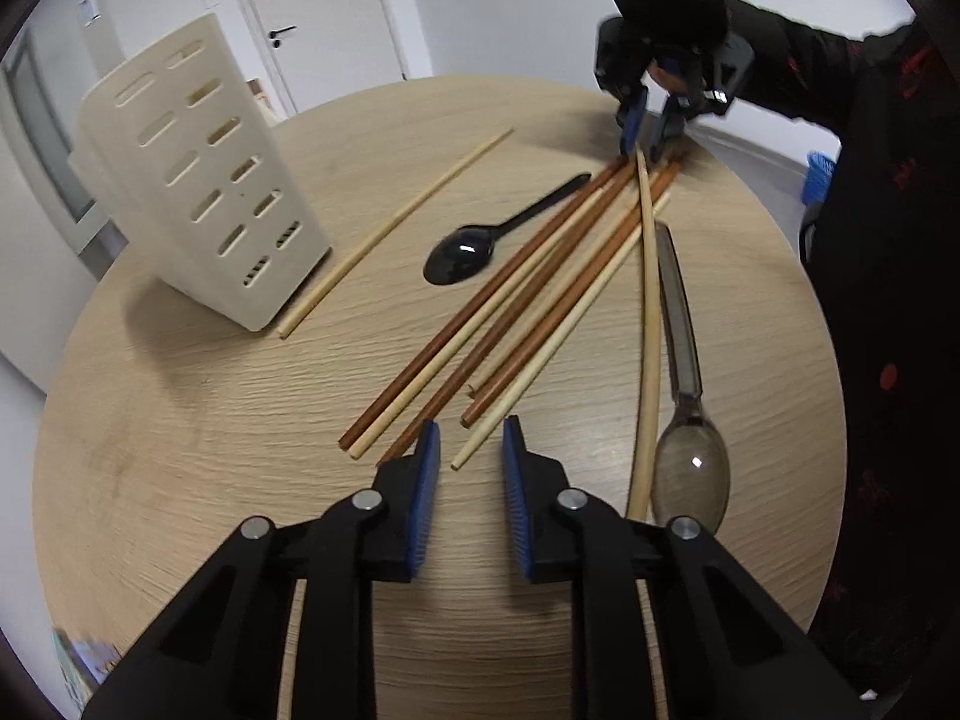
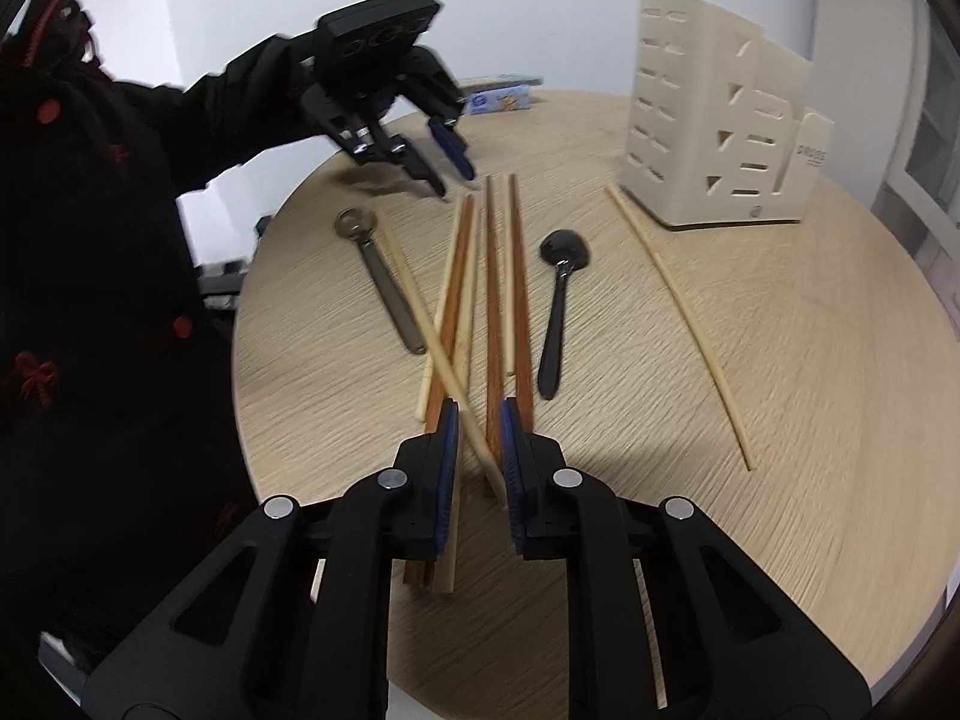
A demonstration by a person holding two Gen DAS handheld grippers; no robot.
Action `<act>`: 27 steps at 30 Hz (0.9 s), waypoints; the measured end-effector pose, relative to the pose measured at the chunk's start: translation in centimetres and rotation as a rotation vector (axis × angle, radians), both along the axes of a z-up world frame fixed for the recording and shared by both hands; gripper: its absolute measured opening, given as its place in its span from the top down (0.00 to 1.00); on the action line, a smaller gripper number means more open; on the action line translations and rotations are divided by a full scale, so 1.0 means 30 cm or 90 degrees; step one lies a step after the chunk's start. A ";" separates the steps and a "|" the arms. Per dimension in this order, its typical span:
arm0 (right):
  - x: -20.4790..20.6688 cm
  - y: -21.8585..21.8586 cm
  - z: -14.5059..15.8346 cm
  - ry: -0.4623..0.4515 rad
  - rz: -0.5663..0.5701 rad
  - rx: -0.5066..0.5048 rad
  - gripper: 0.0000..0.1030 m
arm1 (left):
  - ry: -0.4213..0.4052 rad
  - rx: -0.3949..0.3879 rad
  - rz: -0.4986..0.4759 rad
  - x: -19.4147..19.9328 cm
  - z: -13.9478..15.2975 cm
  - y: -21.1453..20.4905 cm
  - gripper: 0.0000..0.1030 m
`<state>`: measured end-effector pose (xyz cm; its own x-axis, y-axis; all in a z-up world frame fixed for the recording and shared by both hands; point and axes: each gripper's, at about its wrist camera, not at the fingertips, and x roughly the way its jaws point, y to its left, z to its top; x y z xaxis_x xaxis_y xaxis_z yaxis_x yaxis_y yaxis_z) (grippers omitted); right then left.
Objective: Organize utensils
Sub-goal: 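Reach the right tool over the chopsticks and close on a light wooden chopstick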
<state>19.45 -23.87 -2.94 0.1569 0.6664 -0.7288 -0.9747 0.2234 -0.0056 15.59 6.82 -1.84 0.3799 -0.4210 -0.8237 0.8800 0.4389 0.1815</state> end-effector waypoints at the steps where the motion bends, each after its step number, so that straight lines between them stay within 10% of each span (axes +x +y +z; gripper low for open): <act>1: 0.000 -0.004 0.003 0.006 0.005 0.003 0.87 | 0.007 0.005 -0.009 0.004 -0.003 -0.001 0.82; 27: 0.016 -0.060 -0.030 0.030 0.037 -0.004 0.93 | 0.030 0.028 -0.078 0.008 0.012 0.010 0.92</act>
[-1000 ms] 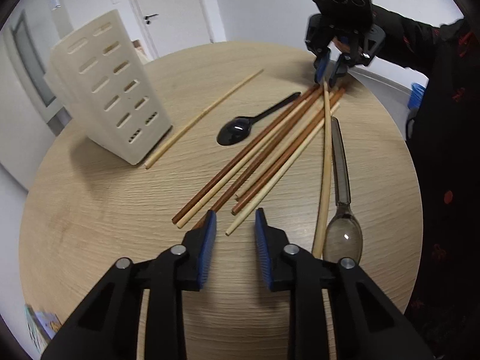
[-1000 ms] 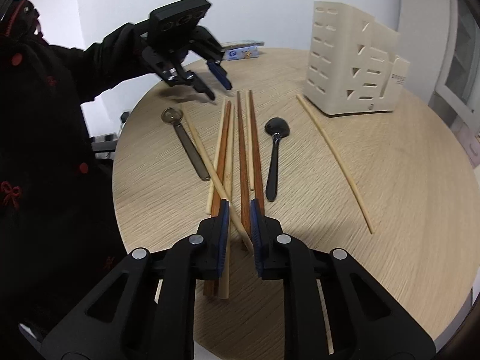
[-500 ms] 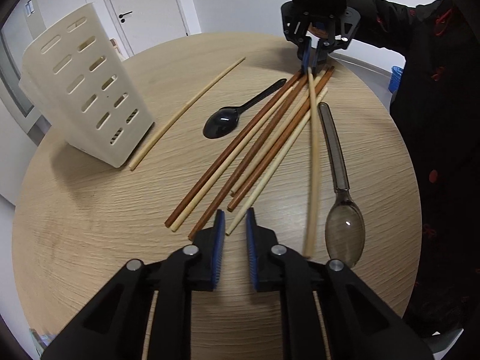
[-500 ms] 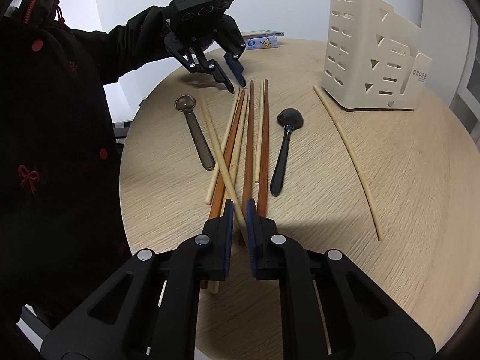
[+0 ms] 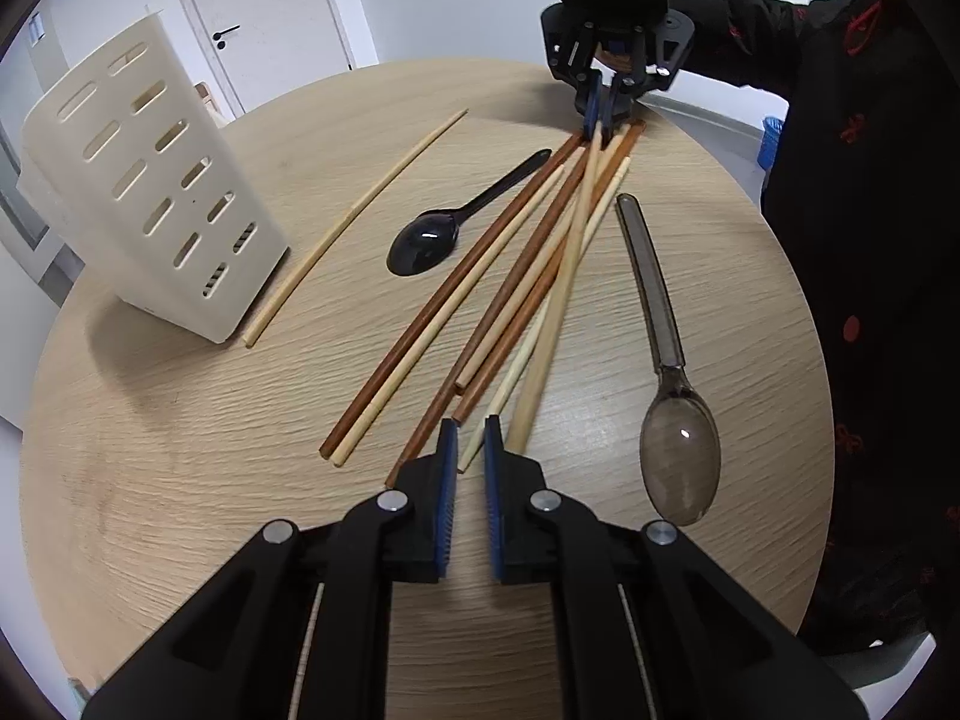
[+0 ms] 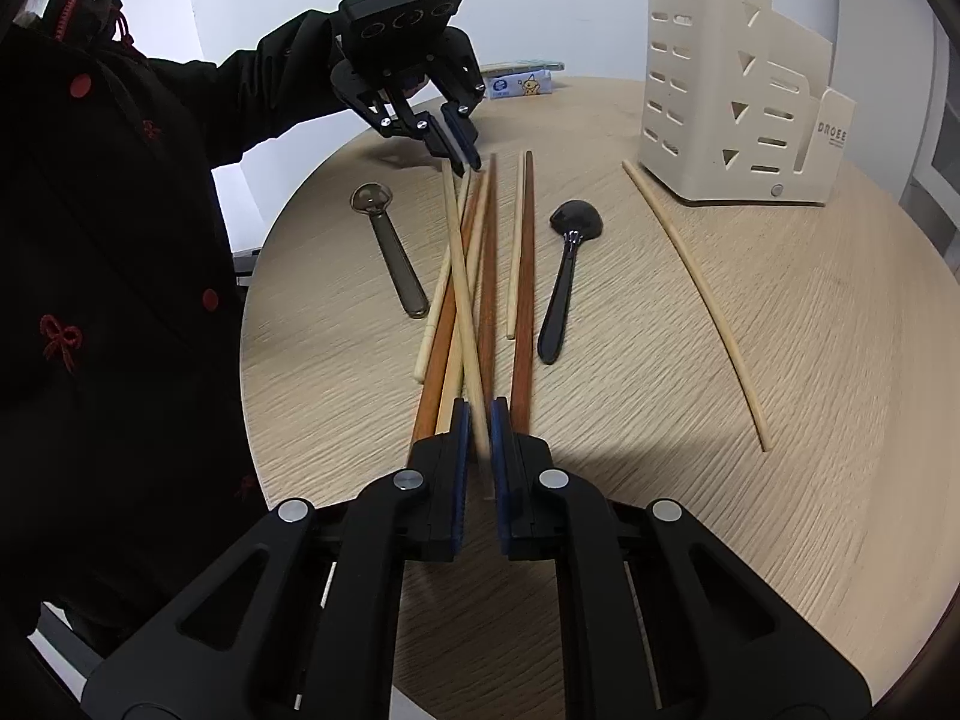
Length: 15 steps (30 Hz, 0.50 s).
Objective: Organize utensils
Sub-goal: 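Reach the right tool over the chopsticks and close on a light wooden chopstick, then lift the chopstick upright with the right tool while the left tool moves over the pile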
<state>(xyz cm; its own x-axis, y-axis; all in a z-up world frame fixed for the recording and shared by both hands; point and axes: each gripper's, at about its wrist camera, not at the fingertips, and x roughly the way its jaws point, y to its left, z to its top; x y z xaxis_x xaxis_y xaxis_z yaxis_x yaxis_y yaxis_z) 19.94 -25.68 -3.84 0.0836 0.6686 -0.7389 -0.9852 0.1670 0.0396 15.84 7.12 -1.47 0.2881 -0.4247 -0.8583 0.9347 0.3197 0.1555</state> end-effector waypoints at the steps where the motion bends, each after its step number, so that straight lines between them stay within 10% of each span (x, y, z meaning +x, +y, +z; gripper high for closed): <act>1: 0.000 -0.003 0.002 -0.001 -0.001 0.001 0.93 | -0.004 0.005 -0.002 -0.003 0.001 -0.002 0.92; 15: -0.020 -0.065 0.124 -0.019 -0.068 0.115 0.95 | -0.068 -0.070 0.055 -0.072 0.122 0.040 1.00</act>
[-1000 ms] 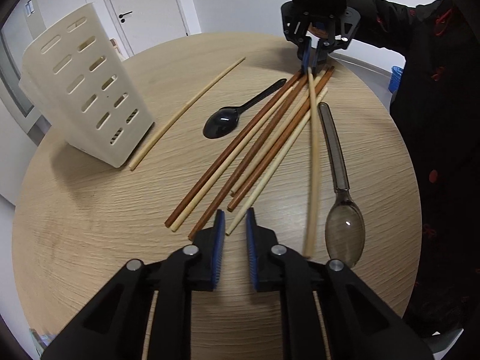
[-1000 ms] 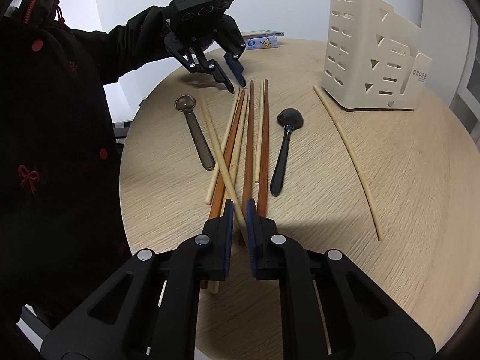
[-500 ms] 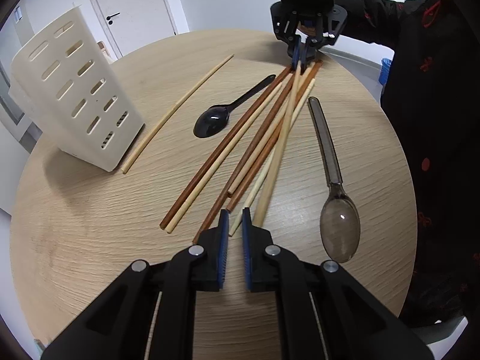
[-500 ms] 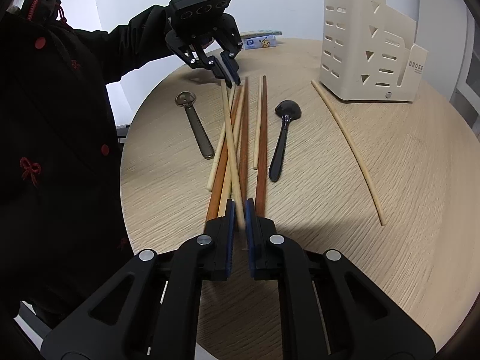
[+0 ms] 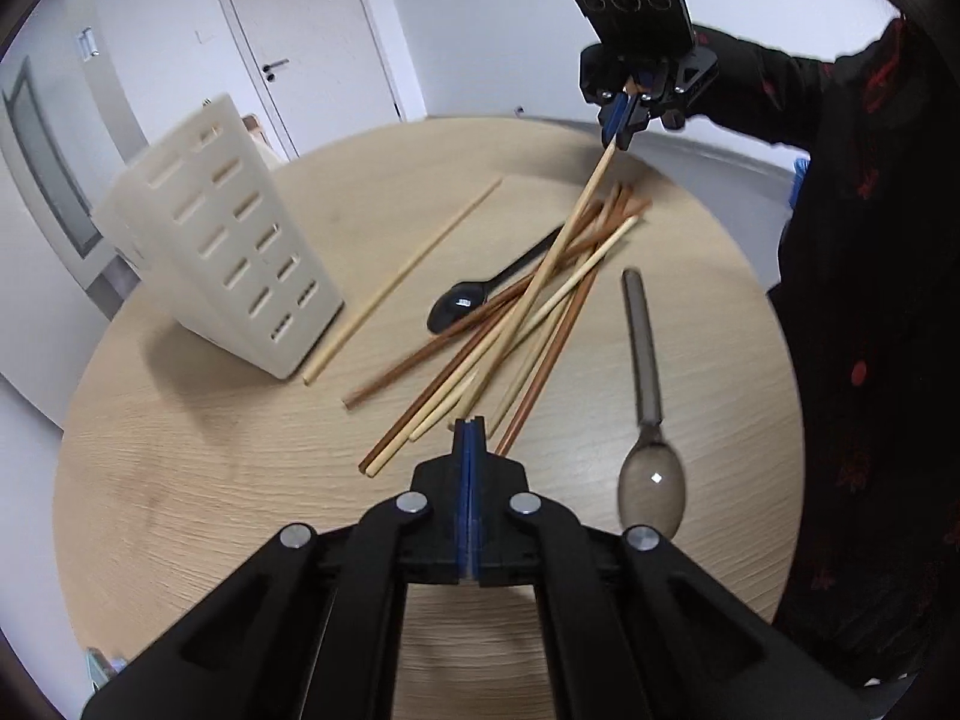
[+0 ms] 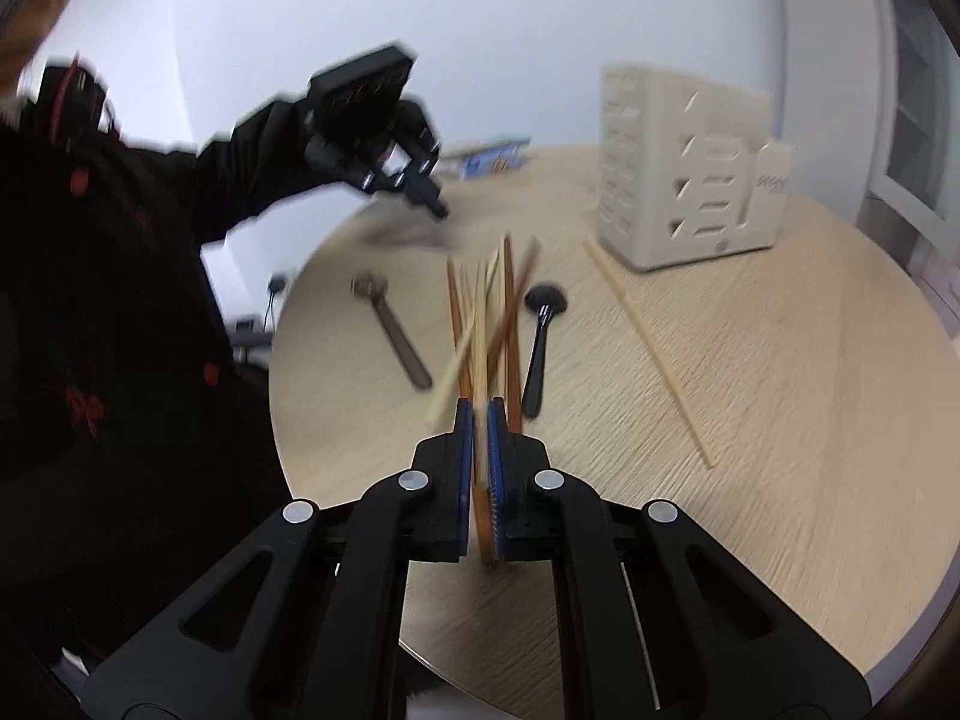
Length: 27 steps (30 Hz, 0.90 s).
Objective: Organize utensils
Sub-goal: 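Lift the chopstick upright with the right tool while the left tool moves over the pile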
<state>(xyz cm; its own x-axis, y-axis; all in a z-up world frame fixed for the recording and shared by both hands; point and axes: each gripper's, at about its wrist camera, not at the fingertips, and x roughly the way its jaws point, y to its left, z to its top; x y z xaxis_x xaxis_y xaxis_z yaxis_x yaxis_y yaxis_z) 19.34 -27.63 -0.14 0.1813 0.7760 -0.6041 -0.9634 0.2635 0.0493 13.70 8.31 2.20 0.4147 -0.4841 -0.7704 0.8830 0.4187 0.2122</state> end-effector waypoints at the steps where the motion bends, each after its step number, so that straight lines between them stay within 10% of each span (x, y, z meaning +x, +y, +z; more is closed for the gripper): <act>1: -0.004 -0.003 0.010 -0.004 -0.009 0.011 0.95 | -0.005 -0.001 0.002 -0.007 0.001 -0.002 1.00; 13: -0.063 -0.043 0.035 -0.025 -0.112 0.096 0.95 | -0.051 -0.012 0.061 0.006 -0.016 -0.094 1.00; 17: -0.092 -0.066 0.052 -0.027 -0.153 0.124 0.95 | -0.043 0.011 0.072 0.053 -0.054 -0.100 0.75; 27: -0.130 -0.126 0.107 -0.017 -0.234 0.221 0.95 | -0.029 0.043 0.059 0.157 -0.124 -0.156 0.74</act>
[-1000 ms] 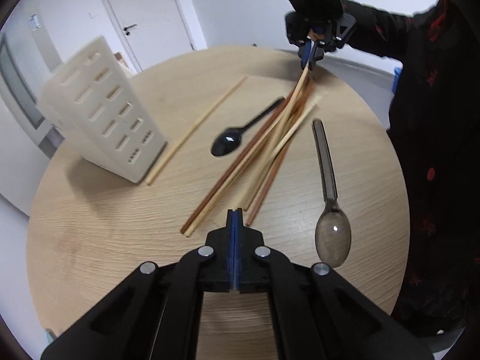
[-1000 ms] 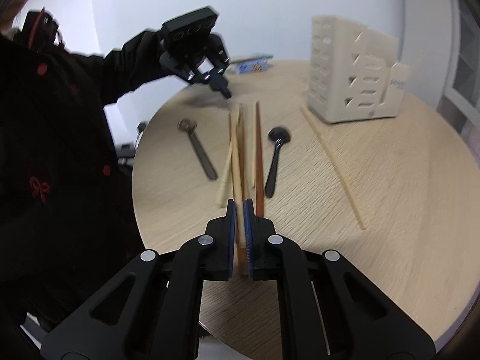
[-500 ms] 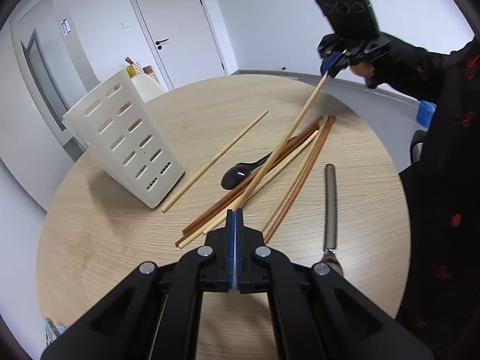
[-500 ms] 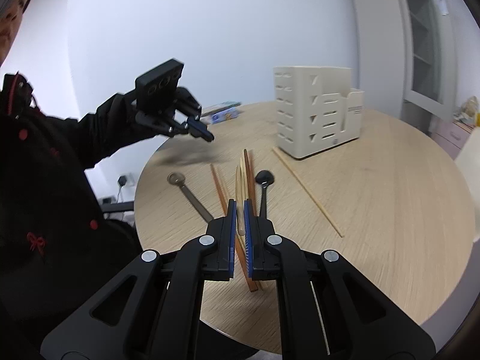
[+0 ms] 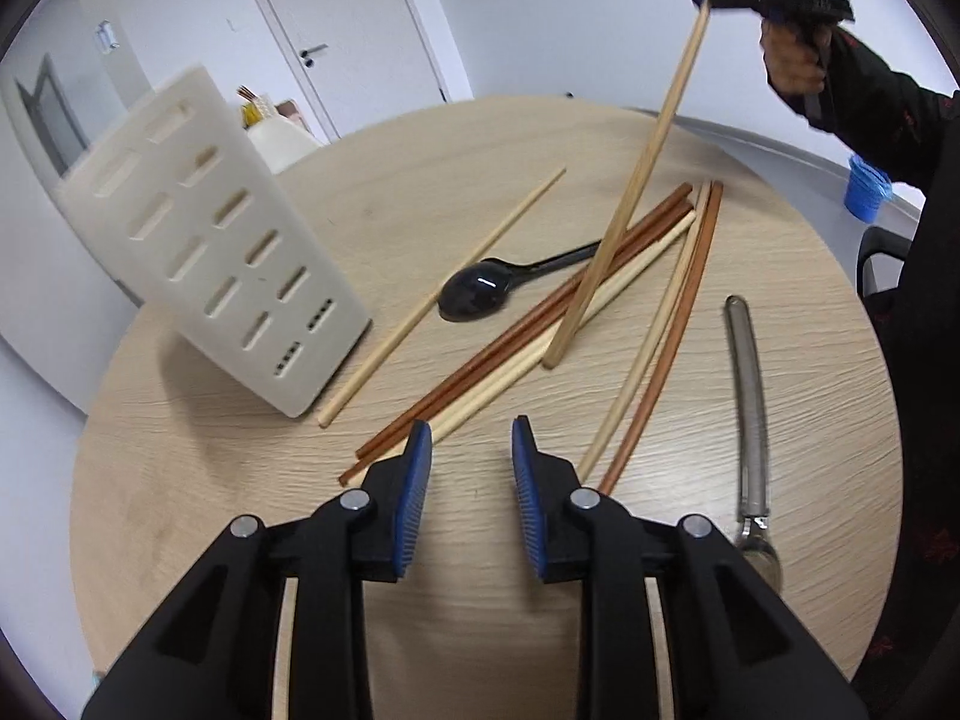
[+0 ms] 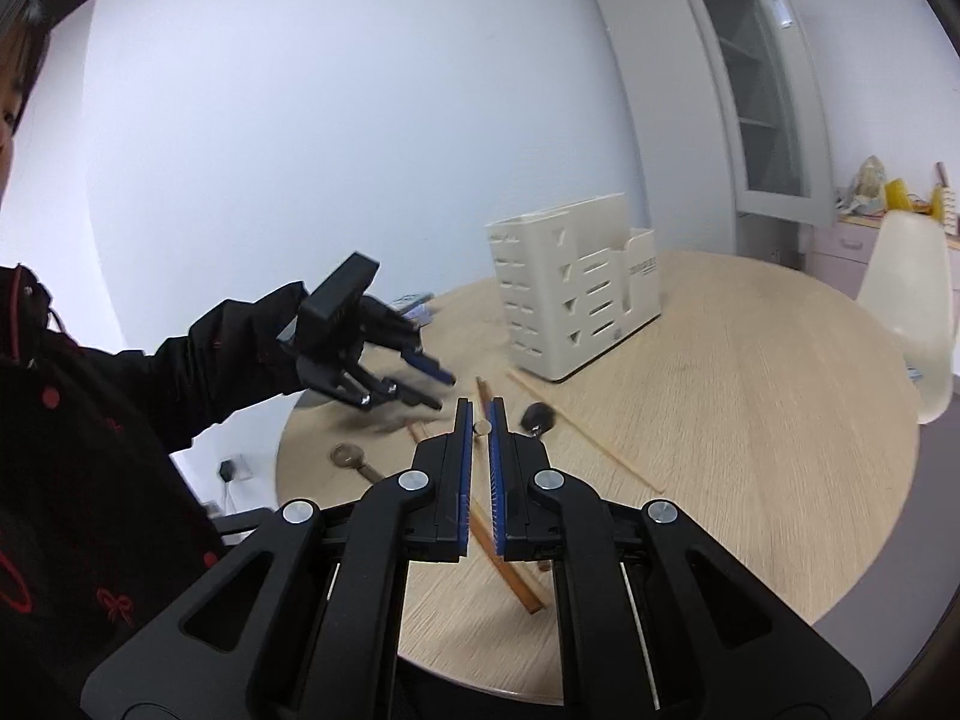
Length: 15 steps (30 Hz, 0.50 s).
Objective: Organize utensils
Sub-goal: 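Lift the chopstick upright with the right tool while the left tool moves over the pile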
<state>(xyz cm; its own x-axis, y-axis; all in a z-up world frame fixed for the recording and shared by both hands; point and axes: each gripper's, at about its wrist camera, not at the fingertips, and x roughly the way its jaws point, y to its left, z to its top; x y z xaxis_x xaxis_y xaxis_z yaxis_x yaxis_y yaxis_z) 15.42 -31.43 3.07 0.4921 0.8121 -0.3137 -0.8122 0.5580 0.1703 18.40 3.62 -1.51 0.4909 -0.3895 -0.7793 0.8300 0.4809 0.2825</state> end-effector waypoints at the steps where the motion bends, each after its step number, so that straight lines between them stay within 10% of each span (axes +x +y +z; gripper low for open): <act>1: -0.003 0.001 0.008 0.004 -0.005 0.003 0.95 | 0.002 0.004 -0.001 0.011 -0.005 -0.002 0.74; 15: -0.037 -0.024 0.080 -0.001 -0.064 0.056 0.95 | 0.039 0.019 -0.040 0.131 -0.033 -0.006 0.74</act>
<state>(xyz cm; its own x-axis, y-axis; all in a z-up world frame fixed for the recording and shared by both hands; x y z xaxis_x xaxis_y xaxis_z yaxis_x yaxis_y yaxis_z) 14.30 -32.15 5.48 0.5727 0.7832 -0.2422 -0.7533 0.6193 0.2214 22.33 3.44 -2.51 0.4178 -0.3940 -0.8187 0.8742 0.4198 0.2441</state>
